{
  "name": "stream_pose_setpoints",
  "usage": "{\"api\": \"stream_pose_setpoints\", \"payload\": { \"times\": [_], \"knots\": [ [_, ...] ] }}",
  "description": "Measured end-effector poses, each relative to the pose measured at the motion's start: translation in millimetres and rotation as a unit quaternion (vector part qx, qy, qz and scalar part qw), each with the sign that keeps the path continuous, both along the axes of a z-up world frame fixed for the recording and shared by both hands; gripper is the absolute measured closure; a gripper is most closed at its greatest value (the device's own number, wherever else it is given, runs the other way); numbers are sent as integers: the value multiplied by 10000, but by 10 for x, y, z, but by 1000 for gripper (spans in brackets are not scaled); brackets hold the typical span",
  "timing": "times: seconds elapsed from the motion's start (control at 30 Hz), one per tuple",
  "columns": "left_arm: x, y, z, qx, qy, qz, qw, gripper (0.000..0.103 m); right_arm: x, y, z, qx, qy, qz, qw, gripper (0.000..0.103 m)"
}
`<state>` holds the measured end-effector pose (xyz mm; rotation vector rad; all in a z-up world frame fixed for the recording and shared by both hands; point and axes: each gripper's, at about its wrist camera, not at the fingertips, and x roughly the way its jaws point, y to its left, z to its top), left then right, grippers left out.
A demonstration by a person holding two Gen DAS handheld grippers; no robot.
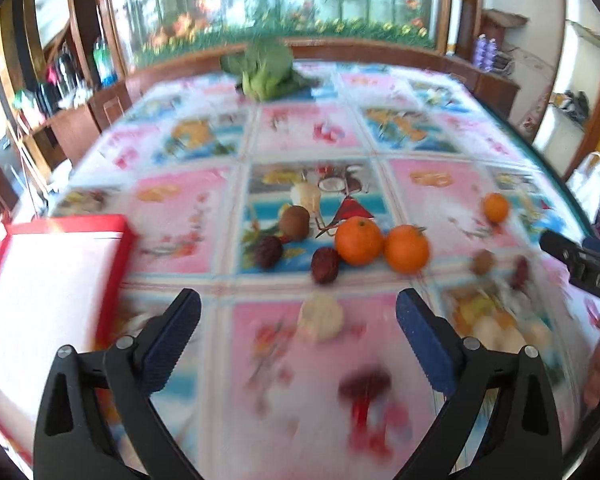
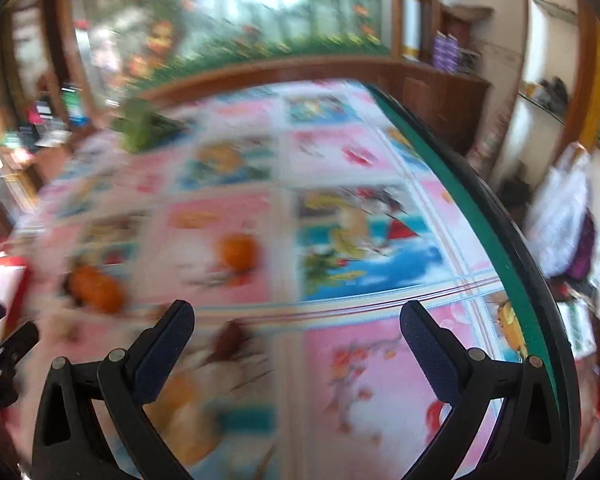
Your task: Organize fruits
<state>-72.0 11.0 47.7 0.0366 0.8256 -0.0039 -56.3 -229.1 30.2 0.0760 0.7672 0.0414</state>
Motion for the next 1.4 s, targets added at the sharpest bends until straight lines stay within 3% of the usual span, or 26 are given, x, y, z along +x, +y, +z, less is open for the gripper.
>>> {"api": "stream_pose_setpoints", "payload": {
  "times": [0.1,0.23,0.37,0.47,0.87,1.17,1.3,1.4],
  "knots": [
    [-371,188,244,31,-422,-36,9991,0,-363,136,165,86,-384,414,9984,1],
    [-843,530,321,49,-833,216,9963,0,-692,347,156,118,-710,858,9937,1],
    [-1163,749,242,-94,-814,416,9958,0,-803,428,134,373,-927,954,9904,1],
    [-1247,814,177,-146,-760,473,9959,0,-781,504,127,364,-825,1002,9909,1],
    [-1091,651,284,-323,-729,192,9966,0,-810,409,231,414,-776,834,9926,1],
    [-685,407,351,53,-537,-215,9983,0,-260,771,225,590,-626,1624,9830,1],
    [-404,411,362,187,-459,-273,9984,0,55,972,114,638,-387,1851,9799,6],
    [-236,428,331,171,-429,-351,9983,0,243,1082,-9,612,-102,1997,9779,20]
  ]
}}
